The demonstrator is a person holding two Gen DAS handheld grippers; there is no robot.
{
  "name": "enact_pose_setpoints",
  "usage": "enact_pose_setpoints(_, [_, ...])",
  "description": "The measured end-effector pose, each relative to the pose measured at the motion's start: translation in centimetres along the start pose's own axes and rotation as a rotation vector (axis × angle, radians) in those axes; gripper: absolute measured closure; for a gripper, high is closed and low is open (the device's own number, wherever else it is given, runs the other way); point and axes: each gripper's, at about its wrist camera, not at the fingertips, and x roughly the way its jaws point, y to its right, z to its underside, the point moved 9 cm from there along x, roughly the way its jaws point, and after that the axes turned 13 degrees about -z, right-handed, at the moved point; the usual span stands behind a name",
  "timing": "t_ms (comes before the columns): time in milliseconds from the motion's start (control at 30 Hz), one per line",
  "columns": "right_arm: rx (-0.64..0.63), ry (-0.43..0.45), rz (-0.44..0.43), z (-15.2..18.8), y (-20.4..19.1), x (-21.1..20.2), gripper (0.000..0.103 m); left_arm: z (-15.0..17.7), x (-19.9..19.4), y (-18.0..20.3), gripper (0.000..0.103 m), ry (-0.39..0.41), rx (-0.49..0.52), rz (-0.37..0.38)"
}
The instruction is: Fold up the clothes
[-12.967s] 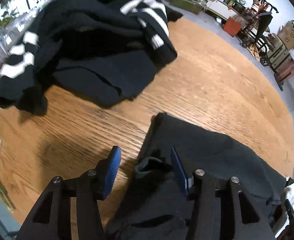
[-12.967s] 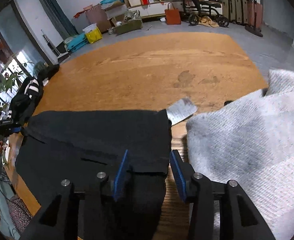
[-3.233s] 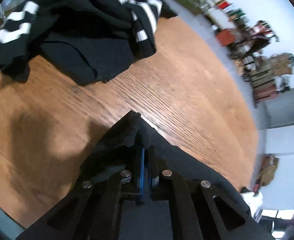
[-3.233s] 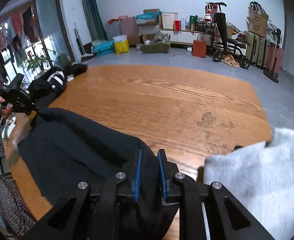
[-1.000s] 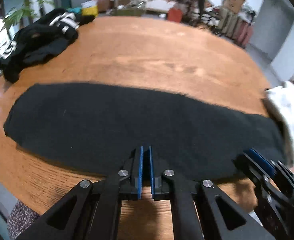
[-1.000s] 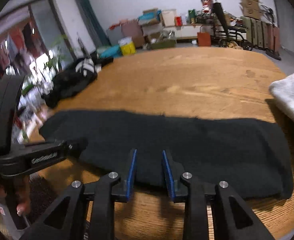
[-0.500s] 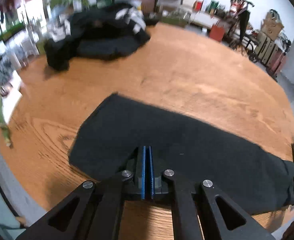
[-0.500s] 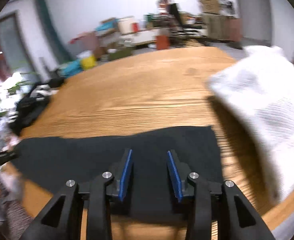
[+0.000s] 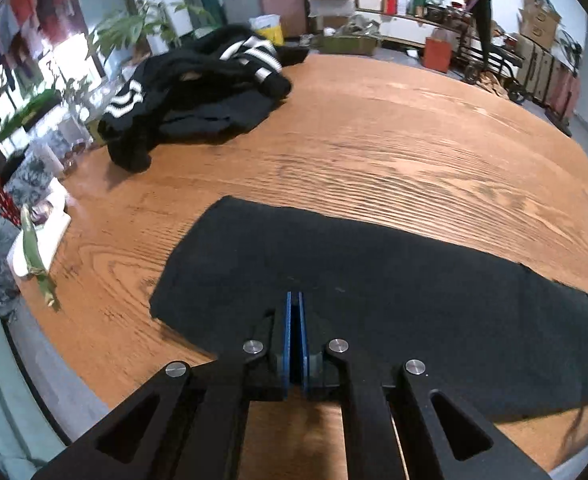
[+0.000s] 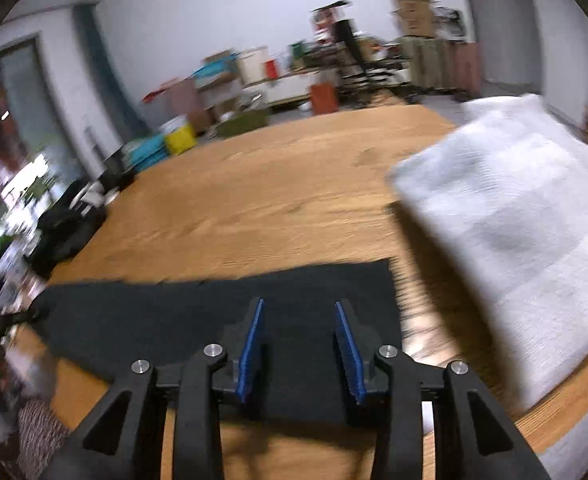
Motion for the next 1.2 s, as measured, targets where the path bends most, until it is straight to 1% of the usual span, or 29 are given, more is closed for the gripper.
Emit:
enact_pose_setpoints(67, [-0.029,-0.043,0.035,1.7,-0.3,0.9,0.064,0.8,-0.8,0.8,0.097,-0.019,0.025,0.034])
enact_pose_setpoints(133, [-0.059,-0.034,0.053,2.8,-0.1,0.8,0.065,1.9,-1.6,1.2,0.097,-0.056,0.039,0.066])
enact_pose_setpoints(167, [-0.065,-0.028,0.053,2.9,-0.3,0.6,0.065,2.4,-2.0,1.3,0.097,-0.072,0.048,0.069])
enact_pose_setpoints(267, [-0.062,-0.017,0.044,2.5,-1.2,-0.5,0.062,3.1,-3.1,1.4,0.097,-0.094,0.046,0.089])
enact_pose_setpoints(333, [-0.059,0.002,0.043,1.5,-1.8,-1.6,0.061,3.3,-4.3,1.5,0.097,-0.102,0.031,0.143])
enact_pose_setpoints(400, [-0.064,0.049,0.03,0.3,-2.9,-3.8,0.058,3.5,-5.7,1.5,0.097,-0.11,0.015,0.209])
enact_pose_setpoints(500, [-0.084,0.123,0.019,-1.0,-5.2,-7.1,0.046,4.1,-8.2,2.1,0.097,-0.12,0.016,0.292])
enact_pose_setpoints(533, [-0.088,0.125,0.019,-1.3,-5.9,-7.8,0.039,4.3,-8.8,2.4,0.097,-0.13,0.033,0.308])
enact_pose_setpoints(567, [-0.09,0.104,0.026,-1.5,-6.6,-7.9,0.035,4.5,-9.4,2.7,0.097,-0.14,0.05,0.323])
enact_pose_setpoints(600, [-0.094,0.076,0.033,-1.6,-7.2,-8.0,0.033,4.7,-9.9,3.0,0.097,-0.149,0.067,0.332])
enact_pose_setpoints(633, [-0.098,0.047,0.033,-1.7,-7.9,-8.1,0.033,4.7,-10.4,3.3,0.097,-0.154,0.081,0.333])
enact_pose_setpoints(700, [-0.097,0.018,-0.011,-2.2,-9.4,-8.2,0.033,4.4,-11.3,3.6,0.097,-0.144,0.103,0.312])
enact_pose_setpoints(733, [-0.097,0.019,-0.036,-2.5,-10.2,-8.3,0.027,4.2,-11.6,3.7,0.095,-0.134,0.112,0.295])
enact_pose_setpoints(767, [-0.101,0.034,-0.047,-3.0,-10.8,-8.5,0.018,3.9,-11.8,3.7,0.088,-0.123,0.119,0.283])
enact_pose_setpoints(800, [-0.108,0.055,-0.05,-3.4,-11.3,-8.7,0.016,3.4,-11.7,3.7,0.082,-0.111,0.118,0.281])
enact_pose_setpoints(833, [-0.121,0.073,-0.045,-3.9,-11.7,-8.8,0.016,3.0,-11.6,3.7,0.069,-0.1,0.118,0.28])
enact_pose_setpoints(867, [-0.133,0.08,-0.038,-4.4,-11.8,-8.6,0.016,2.5,-11.4,3.7,0.059,-0.093,0.115,0.282])
enact_pose_setpoints(900, [-0.144,0.082,-0.033,-4.8,-11.8,-8.3,0.016,2.0,-10.6,3.4,0.058,-0.102,0.105,0.296])
enact_pose_setpoints(933, [-0.143,0.075,-0.035,-5.1,-11.6,-7.8,0.016,1.5,-9.3,2.8,0.058,-0.135,0.082,0.319])
enact_pose_setpoints(1000, [-0.106,0.031,-0.047,-5.4,-10.1,-6.1,0.016,0.8,-5.7,0.9,0.058,-0.255,-0.01,0.37])
enact_pose_setpoints(1033, [-0.086,0.005,-0.045,-5.4,-9.2,-5.3,0.016,0.5,-4.2,-0.1,0.064,-0.303,-0.052,0.372])
enact_pose_setpoints(1067, [-0.056,-0.038,-0.032,-5.1,-7.9,-4.0,0.02,0.0,-2.4,-1.4,0.081,-0.347,-0.097,0.361])
enact_pose_setpoints(1100, [-0.03,-0.08,-0.021,-4.9,-6.8,-2.9,0.024,-0.4,-0.9,-2.5,0.085,-0.386,-0.138,0.357])
enact_pose_setpoints(1133, [-0.004,-0.116,-0.03,-4.6,-6.1,-1.7,0.034,-0.9,0.2,-3.0,0.089,-0.416,-0.169,0.378])
enact_pose_setpoints(1167, [0.024,-0.153,-0.049,-4.3,-5.4,-0.4,0.051,-1.3,1.0,-3.3,0.094,-0.45,-0.198,0.412])
enact_pose_setpoints(1200, [0.042,-0.177,-0.055,-4.0,-4.9,0.4,0.059,-1.7,1.4,-3.3,0.095,-0.467,-0.205,0.421])
